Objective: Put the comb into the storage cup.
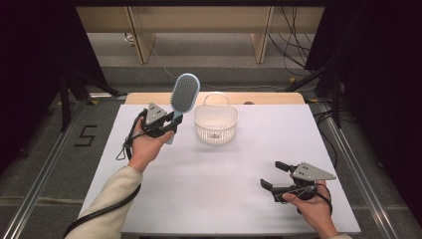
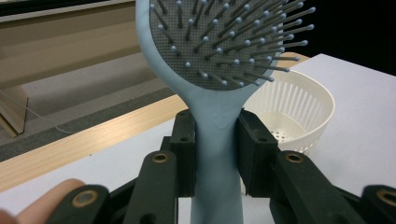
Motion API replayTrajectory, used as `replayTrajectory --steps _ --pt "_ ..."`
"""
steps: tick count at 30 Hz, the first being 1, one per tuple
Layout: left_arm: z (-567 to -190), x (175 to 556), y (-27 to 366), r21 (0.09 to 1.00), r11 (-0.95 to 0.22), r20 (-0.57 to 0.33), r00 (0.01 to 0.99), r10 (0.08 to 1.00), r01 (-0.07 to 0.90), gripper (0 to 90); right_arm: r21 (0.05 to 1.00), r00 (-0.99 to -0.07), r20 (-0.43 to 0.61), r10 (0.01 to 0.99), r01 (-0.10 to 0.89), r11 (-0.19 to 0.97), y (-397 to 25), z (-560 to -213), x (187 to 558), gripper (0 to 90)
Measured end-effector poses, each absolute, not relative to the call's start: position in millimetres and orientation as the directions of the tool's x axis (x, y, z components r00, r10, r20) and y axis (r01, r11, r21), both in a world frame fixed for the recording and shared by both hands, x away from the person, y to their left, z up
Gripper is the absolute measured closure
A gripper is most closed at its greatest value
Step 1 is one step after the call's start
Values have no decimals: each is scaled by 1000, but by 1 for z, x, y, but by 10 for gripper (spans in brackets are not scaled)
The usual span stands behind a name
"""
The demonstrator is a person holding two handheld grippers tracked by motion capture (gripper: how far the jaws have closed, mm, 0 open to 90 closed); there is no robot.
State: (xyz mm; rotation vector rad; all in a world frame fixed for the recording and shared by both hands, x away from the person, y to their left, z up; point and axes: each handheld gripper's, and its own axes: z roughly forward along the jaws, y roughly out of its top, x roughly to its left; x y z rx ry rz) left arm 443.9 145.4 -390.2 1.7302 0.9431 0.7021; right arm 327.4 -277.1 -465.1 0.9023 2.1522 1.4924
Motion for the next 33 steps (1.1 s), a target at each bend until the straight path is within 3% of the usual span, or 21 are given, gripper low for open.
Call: replayTrajectory --steps 33 --pt "-387 447 131 947 -191 21 544 839 259 698 928 -726 57 685 292 232 -277 -465 327 152"
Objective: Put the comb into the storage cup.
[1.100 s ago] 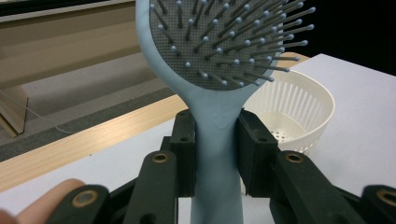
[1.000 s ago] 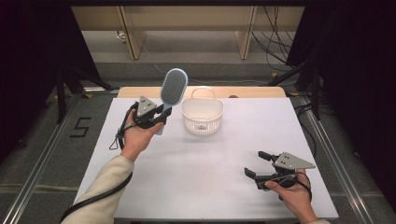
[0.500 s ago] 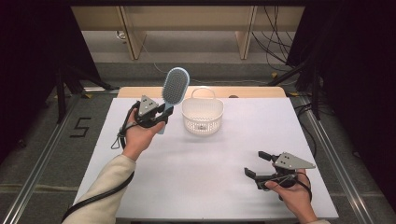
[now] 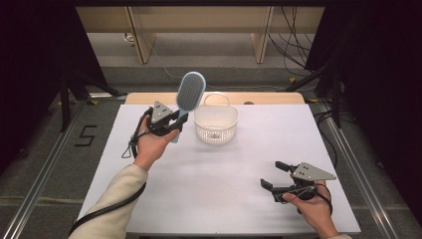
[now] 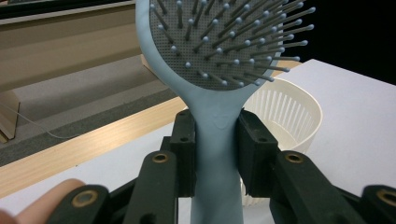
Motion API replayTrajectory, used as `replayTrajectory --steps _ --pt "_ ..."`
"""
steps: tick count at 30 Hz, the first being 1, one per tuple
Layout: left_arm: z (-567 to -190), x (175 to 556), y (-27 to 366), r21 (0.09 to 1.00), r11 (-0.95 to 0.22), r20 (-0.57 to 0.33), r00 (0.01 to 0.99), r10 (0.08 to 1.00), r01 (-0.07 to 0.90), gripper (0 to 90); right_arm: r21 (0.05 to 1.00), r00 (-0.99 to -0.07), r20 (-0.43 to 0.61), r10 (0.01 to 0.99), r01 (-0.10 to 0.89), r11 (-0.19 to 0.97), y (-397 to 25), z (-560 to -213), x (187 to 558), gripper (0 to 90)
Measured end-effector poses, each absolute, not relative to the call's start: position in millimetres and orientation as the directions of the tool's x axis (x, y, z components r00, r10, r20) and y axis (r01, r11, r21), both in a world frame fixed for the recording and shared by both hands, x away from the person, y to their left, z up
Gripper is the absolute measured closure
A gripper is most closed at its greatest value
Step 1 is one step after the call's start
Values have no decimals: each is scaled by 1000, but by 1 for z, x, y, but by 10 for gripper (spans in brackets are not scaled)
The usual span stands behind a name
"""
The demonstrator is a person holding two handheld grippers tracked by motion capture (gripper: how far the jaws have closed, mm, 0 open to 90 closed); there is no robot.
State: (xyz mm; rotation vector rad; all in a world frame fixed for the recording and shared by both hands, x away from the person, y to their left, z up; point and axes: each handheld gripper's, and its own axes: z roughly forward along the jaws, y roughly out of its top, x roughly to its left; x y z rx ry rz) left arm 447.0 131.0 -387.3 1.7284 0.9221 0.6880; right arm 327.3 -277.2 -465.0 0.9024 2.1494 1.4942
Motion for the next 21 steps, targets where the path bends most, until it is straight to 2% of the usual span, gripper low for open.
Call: replayTrajectory --steps 21 --pt "-388 451 124 946 -193 20 548 836 260 698 927 -726 58 686 293 232 -277 -465 327 152"
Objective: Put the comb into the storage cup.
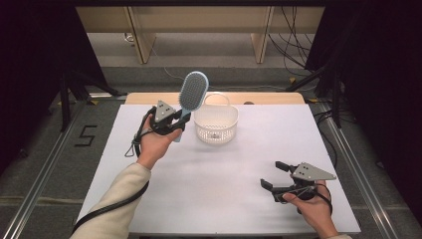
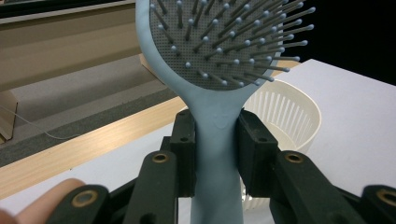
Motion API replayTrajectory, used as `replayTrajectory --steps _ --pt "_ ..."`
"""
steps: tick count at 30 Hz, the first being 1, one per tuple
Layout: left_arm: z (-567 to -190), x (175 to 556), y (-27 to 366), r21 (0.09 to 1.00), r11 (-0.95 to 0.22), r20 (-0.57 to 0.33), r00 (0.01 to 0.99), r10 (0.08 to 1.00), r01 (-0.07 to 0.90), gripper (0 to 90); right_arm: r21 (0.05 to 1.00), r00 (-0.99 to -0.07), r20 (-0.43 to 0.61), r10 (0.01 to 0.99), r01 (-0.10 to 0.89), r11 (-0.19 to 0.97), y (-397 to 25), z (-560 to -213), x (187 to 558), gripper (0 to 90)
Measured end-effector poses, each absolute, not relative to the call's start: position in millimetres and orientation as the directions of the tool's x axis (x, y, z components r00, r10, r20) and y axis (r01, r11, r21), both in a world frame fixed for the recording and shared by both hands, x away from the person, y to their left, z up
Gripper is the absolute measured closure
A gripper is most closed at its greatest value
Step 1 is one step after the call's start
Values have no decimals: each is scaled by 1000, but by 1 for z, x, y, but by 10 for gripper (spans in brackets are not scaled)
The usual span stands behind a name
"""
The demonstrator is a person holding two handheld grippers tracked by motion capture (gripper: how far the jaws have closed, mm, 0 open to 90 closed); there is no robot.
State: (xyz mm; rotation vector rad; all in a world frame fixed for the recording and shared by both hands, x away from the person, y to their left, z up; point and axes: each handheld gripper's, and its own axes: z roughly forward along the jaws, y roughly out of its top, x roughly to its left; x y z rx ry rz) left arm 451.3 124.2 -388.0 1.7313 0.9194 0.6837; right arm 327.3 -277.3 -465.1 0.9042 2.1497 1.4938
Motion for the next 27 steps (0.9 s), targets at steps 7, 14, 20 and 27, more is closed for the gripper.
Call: replayTrajectory --steps 7,14,20,27 --pt "-387 454 122 948 -173 -3 551 835 267 698 927 -725 59 686 294 231 -277 -465 327 151" --pt "-388 455 121 947 -174 -3 550 835 270 698 927 -726 58 685 294 233 -277 -465 327 152" --pt "-388 456 119 947 -173 -6 550 835 272 698 927 -725 58 686 294 233 -277 -465 327 152" --pt "-386 457 115 947 -177 -1 556 831 266 698 928 -726 59 686 293 231 -277 -465 327 152"
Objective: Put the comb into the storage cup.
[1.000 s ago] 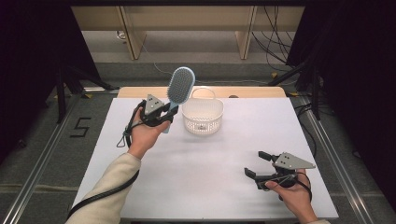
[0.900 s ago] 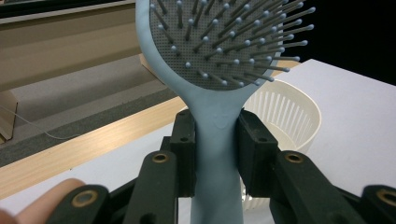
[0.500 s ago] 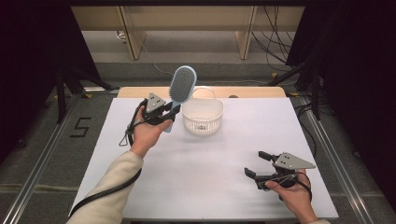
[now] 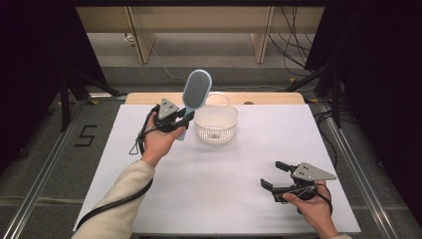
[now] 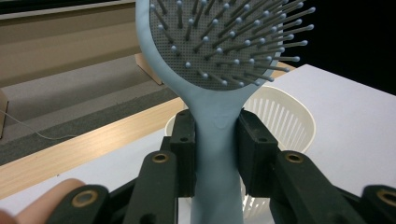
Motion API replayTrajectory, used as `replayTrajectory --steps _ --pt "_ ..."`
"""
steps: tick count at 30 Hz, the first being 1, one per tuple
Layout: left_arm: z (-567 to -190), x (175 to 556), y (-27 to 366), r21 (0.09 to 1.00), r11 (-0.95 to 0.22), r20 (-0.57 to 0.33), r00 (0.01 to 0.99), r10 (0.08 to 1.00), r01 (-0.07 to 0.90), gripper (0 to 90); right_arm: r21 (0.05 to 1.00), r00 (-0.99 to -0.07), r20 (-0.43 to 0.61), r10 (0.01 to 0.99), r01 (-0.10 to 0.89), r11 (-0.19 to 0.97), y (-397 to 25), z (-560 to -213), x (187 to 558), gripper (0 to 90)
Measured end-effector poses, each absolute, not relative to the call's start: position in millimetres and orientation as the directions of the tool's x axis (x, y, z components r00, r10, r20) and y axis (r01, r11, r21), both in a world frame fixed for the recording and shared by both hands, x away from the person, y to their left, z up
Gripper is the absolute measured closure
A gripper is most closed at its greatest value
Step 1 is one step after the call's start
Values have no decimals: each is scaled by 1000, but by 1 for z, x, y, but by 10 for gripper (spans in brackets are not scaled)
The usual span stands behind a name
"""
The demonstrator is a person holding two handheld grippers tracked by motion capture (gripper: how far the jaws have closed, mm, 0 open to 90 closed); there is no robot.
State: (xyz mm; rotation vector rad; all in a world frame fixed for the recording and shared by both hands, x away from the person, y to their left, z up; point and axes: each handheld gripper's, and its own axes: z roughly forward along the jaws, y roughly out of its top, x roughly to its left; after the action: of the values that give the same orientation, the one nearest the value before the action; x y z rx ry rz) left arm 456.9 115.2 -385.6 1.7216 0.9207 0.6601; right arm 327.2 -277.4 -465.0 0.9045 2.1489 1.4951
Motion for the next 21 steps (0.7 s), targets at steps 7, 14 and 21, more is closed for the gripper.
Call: replayTrajectory --steps 7,14,21 --pt "-383 458 113 949 -176 1 556 831 262 698 927 -726 60 685 294 231 -277 -465 327 151" --pt "-381 460 112 949 -178 4 557 831 259 698 928 -726 60 685 294 231 -277 -465 327 152" --pt "-381 461 110 950 -177 4 555 832 258 698 927 -726 62 685 295 229 -277 -465 327 152"
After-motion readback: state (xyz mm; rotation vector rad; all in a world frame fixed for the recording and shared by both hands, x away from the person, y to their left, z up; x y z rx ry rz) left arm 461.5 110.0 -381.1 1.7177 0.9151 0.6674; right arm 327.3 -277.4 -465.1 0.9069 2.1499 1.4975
